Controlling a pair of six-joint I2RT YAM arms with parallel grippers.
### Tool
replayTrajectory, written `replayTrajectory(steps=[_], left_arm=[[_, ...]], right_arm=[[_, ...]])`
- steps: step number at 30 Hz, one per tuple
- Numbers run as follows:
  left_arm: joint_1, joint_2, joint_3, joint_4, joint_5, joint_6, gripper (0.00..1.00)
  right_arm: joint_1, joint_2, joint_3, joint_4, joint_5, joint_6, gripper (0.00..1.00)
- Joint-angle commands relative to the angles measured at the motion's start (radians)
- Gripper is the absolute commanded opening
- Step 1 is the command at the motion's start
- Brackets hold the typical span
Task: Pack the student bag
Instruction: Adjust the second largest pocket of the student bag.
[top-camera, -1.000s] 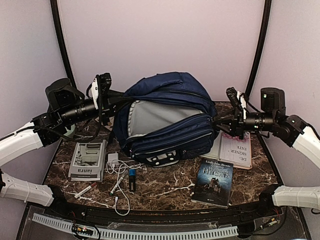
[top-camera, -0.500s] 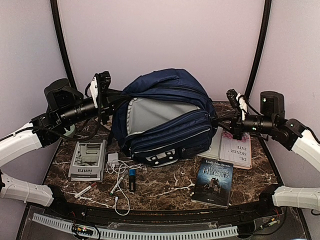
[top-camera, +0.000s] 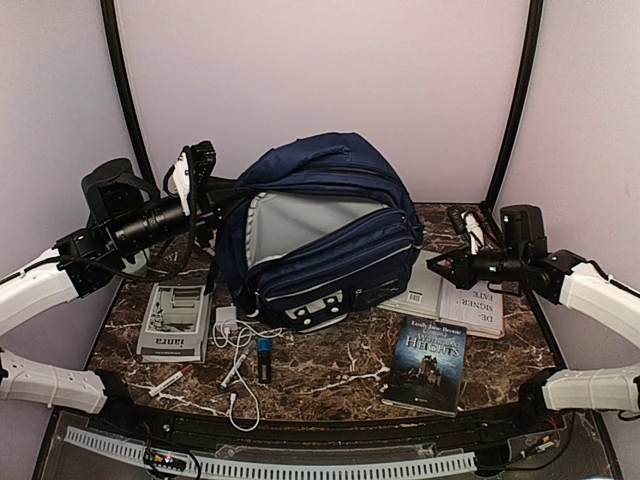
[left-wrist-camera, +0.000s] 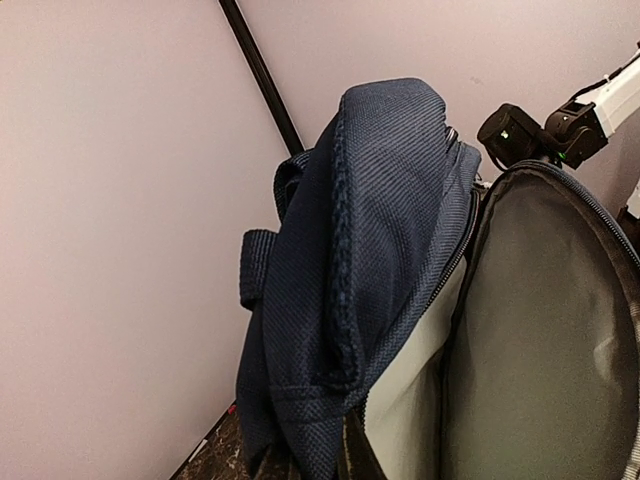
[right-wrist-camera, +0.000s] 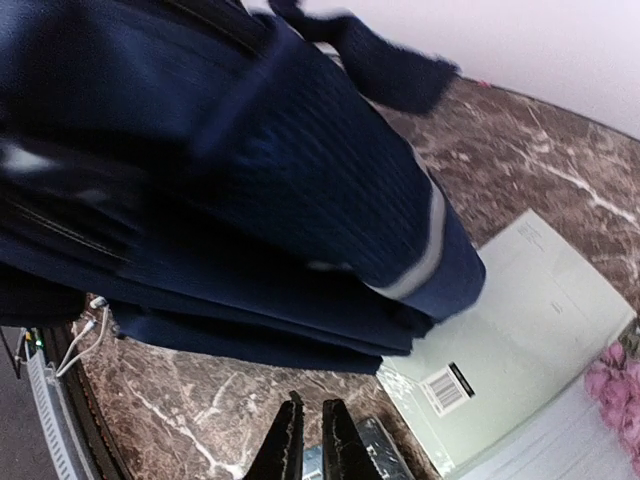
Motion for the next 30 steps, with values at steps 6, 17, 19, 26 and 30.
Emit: replayTrajectory(steps=[6, 17, 19, 26, 30], left_arm=[[0.006, -0.031, 0.010, 0.105, 0.007, 0.016, 0.00], [0.007, -0.007, 0.034, 0.097, 0.030, 0.010, 0.00], [0.006, -0.004, 0.038, 0.099, 0.032, 0.009, 0.00], [0.006, 0.000, 0.041, 0.094, 0.043, 0.007, 0.00], [0.006, 0.002, 0.041, 0.095, 0.045, 0.009, 0.00]], right_arm=[[0.075, -0.192, 0.038, 0.223, -0.197, -0.169, 0.21], [0.187, -0.182, 0.089, 0.159, 0.007, -0.490, 0.27], [0.198, -0.151, 0.109, 0.157, 0.033, -0.509, 0.27], [0.207, -0.105, 0.137, 0.183, 0.066, -0.529, 0.20], [0.206, -0.093, 0.140, 0.146, 0.094, -0.551, 0.18]])
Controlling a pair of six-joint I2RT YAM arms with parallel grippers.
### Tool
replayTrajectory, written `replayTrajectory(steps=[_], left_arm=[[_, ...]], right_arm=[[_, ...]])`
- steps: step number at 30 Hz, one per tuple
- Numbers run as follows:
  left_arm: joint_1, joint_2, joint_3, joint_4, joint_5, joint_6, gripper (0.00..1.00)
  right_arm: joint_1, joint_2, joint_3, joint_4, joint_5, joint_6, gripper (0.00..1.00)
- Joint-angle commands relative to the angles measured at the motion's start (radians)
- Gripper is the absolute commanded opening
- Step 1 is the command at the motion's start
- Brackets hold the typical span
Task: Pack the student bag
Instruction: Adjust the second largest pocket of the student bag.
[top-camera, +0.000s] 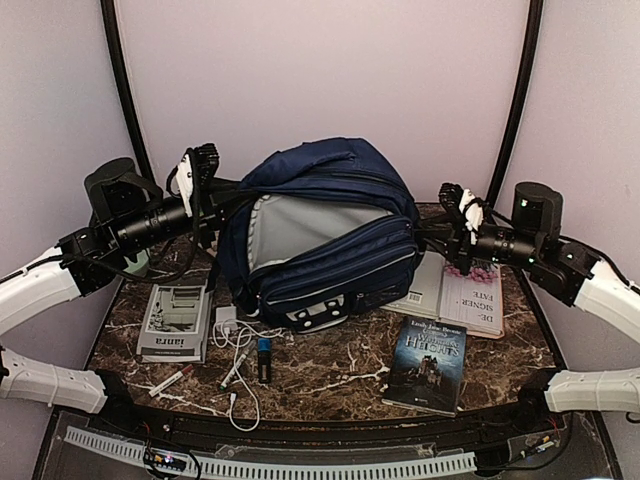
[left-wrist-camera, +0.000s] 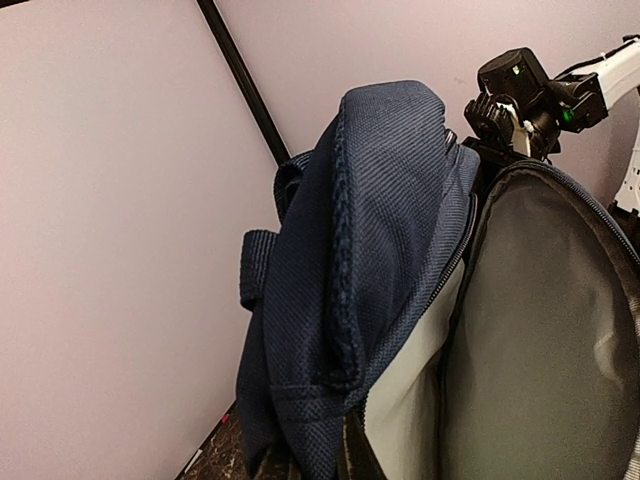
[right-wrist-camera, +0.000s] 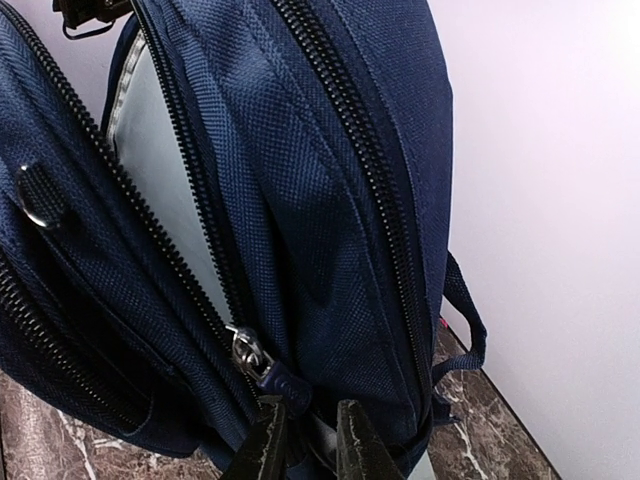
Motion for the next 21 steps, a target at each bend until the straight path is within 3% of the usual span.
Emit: replayTrajectory(steps=[1, 8, 21], left_arm=[[0.007, -0.014, 0.037, 0.086, 0.001, 0.003, 0.00], [0.006, -0.008, 0.033, 0.085, 0.005, 0.004, 0.00], [0.007, -0.003, 0.038, 0.065, 0.040, 0.015, 0.00]], right_arm=[[0.009, 0.009, 0.035, -0.021, 0.042, -0.034, 0.18], [0.018, 0.023, 0.050, -0.095, -0.054, -0.057, 0.18], [0.079, 0.067, 0.146, -0.234, -0.056, -0.132, 0.21]])
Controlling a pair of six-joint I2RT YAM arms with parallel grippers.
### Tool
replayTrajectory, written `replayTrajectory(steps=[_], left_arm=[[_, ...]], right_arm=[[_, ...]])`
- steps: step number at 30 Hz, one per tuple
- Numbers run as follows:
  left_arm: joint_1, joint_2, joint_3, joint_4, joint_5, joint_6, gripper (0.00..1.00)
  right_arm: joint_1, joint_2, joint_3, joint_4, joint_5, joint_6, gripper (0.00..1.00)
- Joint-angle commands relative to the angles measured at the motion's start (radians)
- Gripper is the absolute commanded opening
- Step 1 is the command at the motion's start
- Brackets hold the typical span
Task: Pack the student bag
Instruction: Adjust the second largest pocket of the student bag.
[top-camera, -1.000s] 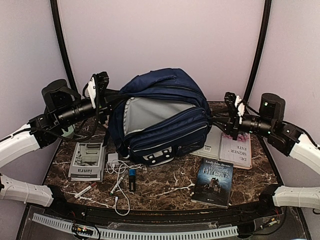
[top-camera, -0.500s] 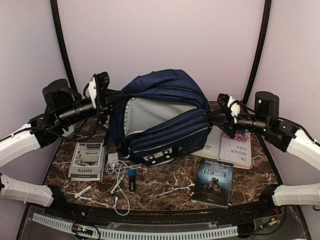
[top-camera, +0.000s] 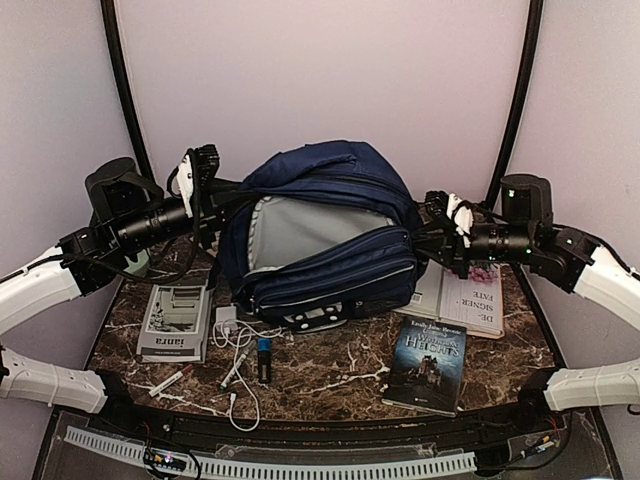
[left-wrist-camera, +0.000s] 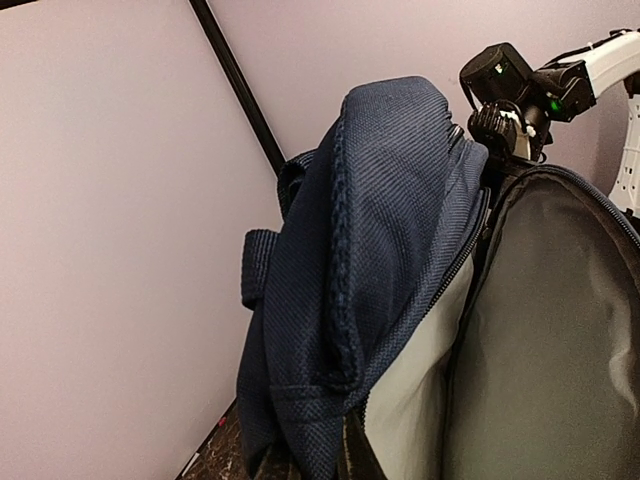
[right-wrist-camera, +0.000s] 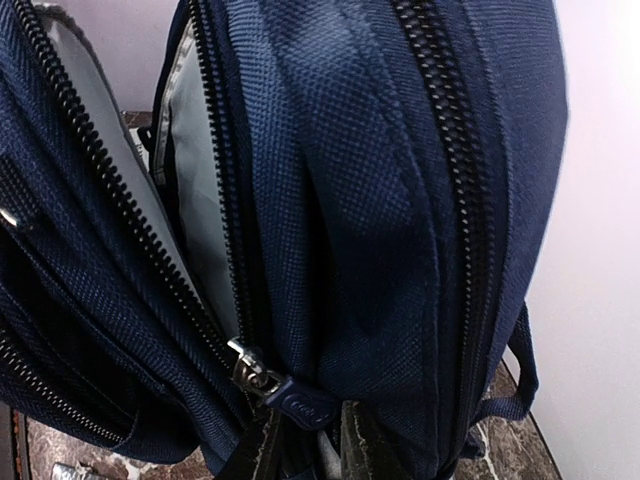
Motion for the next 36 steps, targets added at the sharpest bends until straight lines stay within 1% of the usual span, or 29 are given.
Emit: replayTrajectory(steps=[1, 4, 9, 11, 13, 19, 24, 28, 33, 35, 36], left_arm=[[0.006, -0.005, 0.037, 0.065, 0.039, 0.009, 0.00], [0.007, -0.001, 0.036, 0.074, 0.075, 0.002, 0.00], [0.007, -0.005, 0.036, 0.071, 0.070, 0.003, 0.00], [0.007, -0.013, 0.032, 0.062, 0.054, 0.013, 0.00], [0.006, -0.028, 0.024, 0.058, 0.034, 0.022, 0.00], [0.007, -0.057, 0.010, 0.029, -0.007, 0.054, 0.00], [0.011, -0.094, 0.005, 0.038, -0.077, 0.070, 0.00], [0.021, -0.116, 0.000, 0.042, -0.079, 0.066, 0.00], [0.024, -0.121, -0.007, 0.043, -0.045, 0.059, 0.00], [0.024, -0.124, -0.007, 0.038, -0.011, 0.063, 0.00], [0.026, -0.127, -0.009, 0.034, 0.021, 0.068, 0.00]], right_arm=[[0.050, 0.010, 0.049, -0.062, -0.011, -0.046, 0.20], [0.063, 0.025, 0.060, -0.085, 0.011, -0.055, 0.17], [0.070, 0.040, 0.068, -0.115, 0.017, -0.047, 0.07], [0.069, 0.019, 0.050, -0.091, 0.038, -0.025, 0.04], [0.069, -0.021, 0.007, -0.053, 0.081, -0.004, 0.00], [0.069, -0.069, -0.063, -0.030, 0.162, 0.040, 0.00], [0.068, -0.090, -0.107, -0.027, 0.242, 0.088, 0.00], [0.068, -0.080, -0.151, -0.015, 0.278, 0.129, 0.00], [0.068, -0.077, -0.180, 0.033, 0.282, 0.154, 0.00], [0.068, -0.103, -0.174, 0.054, 0.226, 0.138, 0.00], [0.068, -0.118, -0.173, 0.069, 0.188, 0.125, 0.03]])
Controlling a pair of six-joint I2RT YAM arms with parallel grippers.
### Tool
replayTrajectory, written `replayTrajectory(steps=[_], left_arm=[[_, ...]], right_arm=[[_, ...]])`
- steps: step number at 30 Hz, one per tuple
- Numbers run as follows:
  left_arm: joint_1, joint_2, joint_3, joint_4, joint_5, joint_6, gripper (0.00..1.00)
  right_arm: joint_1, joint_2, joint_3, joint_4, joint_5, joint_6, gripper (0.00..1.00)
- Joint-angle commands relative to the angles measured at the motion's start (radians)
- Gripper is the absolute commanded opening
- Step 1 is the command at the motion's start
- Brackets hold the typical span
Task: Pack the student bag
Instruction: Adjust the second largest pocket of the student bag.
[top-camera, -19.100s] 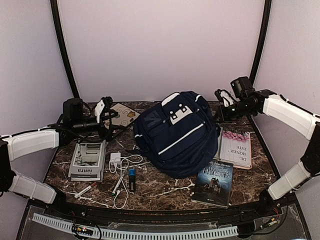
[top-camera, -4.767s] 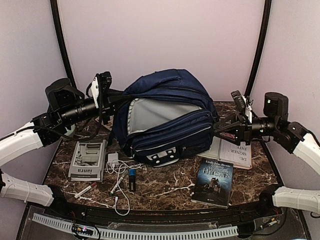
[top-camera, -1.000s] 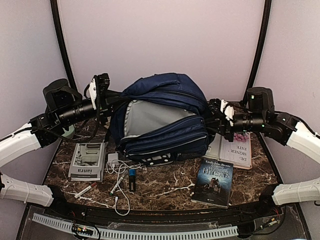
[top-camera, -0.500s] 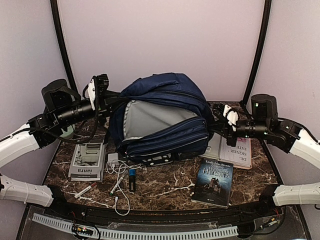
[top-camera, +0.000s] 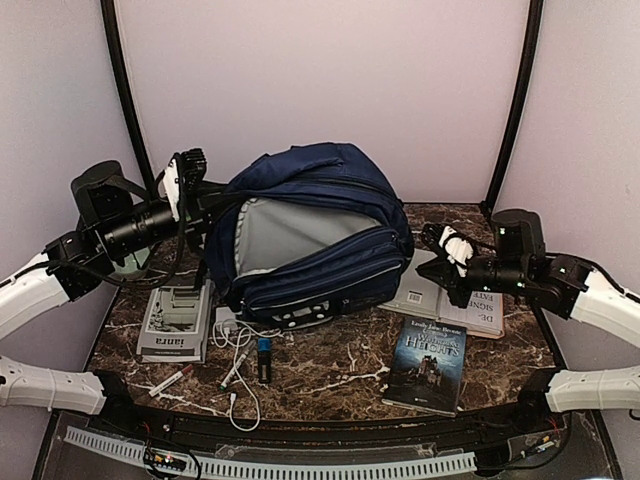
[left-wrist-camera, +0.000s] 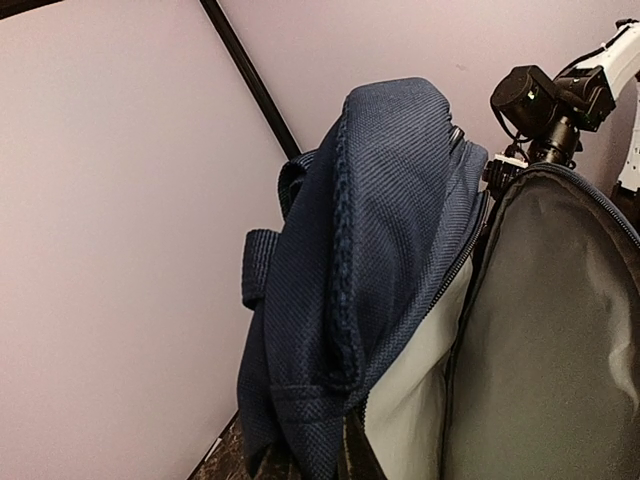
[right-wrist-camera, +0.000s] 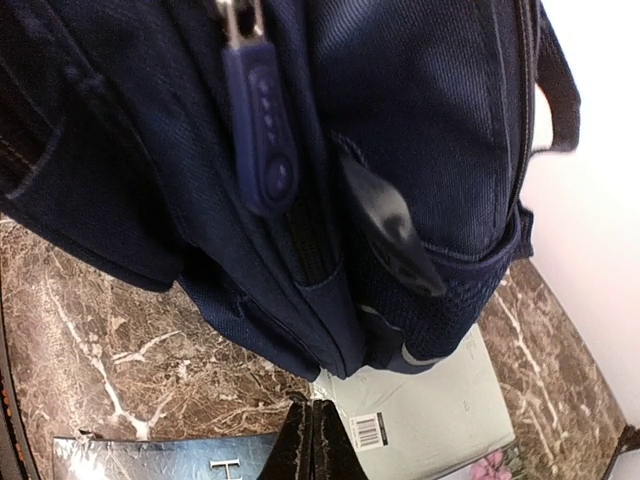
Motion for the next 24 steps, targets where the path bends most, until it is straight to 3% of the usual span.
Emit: replayTrajectory(steps=[1, 5, 14, 20, 24], left_arm=[[0.012, -0.055, 0.004, 0.104, 0.096, 0.023, 0.00], [0.015, -0.085, -0.024, 0.132, 0.251, 0.058, 0.00], [0.017, -0.088, -0.068, 0.157, 0.228, 0.039, 0.00], [0.017, -0.101, -0.078, 0.153, 0.194, 0.030, 0.00], [0.016, -0.113, -0.087, 0.153, 0.172, 0.026, 0.00]], right_arm=[[0.006, -0.058, 0.005, 0.125, -0.113, -0.005, 0.09], [0.008, -0.081, 0.029, 0.175, -0.245, 0.001, 0.21], [0.037, -0.144, -0.057, 0.258, -0.460, 0.130, 0.36], [0.038, -0.200, -0.065, 0.215, -0.555, 0.194, 0.37], [0.049, -0.235, -0.088, 0.280, -0.583, 0.309, 0.37]])
